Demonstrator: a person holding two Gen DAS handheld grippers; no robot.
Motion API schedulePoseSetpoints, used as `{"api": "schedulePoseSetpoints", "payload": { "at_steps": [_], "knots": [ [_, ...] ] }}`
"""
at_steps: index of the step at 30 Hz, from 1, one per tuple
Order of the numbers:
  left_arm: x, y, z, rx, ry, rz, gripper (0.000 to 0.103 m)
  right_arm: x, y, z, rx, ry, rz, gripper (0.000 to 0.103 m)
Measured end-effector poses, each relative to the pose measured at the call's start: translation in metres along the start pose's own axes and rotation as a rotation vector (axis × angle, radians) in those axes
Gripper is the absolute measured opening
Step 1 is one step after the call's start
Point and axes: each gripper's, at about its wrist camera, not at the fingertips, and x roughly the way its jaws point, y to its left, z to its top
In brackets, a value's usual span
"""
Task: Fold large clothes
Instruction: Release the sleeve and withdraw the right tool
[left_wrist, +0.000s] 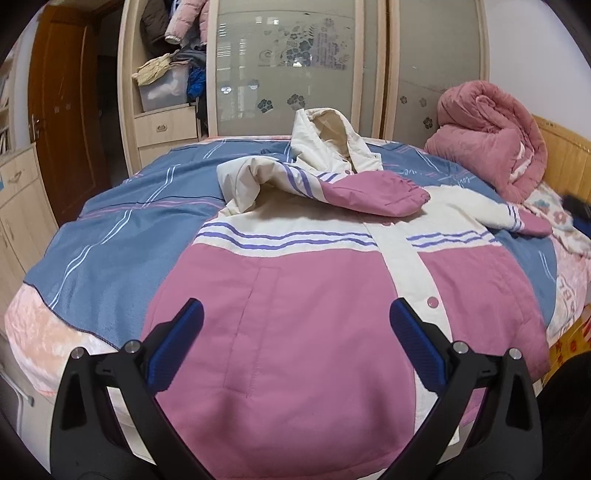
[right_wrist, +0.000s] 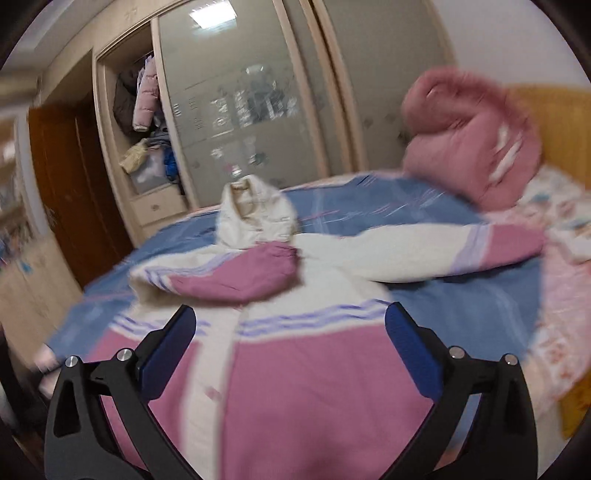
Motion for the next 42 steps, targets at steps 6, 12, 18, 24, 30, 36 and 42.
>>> {"api": "schedulePoseSetpoints", "payload": {
  "at_steps": [6,12,18,24,30,36,42],
  "knots": [
    [0.006,-0.003,-0.006,0.015,0.025,0.014,0.101,-0.006,0.001,-0.013,-0.073,0.001,-0.005,0.102],
    [0.004,0.000,-0.003,-0.020,0.012,0.017,0.101,0.001,0.003,-0.020,-0.099,0.080,0.001,0.102],
    [0.005,0.001,-0.002,-0.033,0.012,0.017,0.101,0.002,0.001,-0.021,-0.106,0.104,-0.009,0.102],
    [0.003,0.000,-0.002,-0.025,0.009,0.009,0.101,0.004,0.001,-0.021,-0.100,0.101,-0.011,0.102],
    [0.002,-0.001,-0.003,-0.022,0.009,0.005,0.101,0.004,0.000,-0.021,-0.098,0.102,-0.007,0.102],
    [0.004,-0.004,-0.005,-0.006,0.018,0.004,0.101,0.005,0.001,-0.021,-0.098,0.107,-0.002,0.102],
    [0.007,-0.008,-0.008,0.020,0.026,-0.035,0.101,0.004,0.002,-0.021,-0.095,0.108,0.007,0.102]
  ]
}}
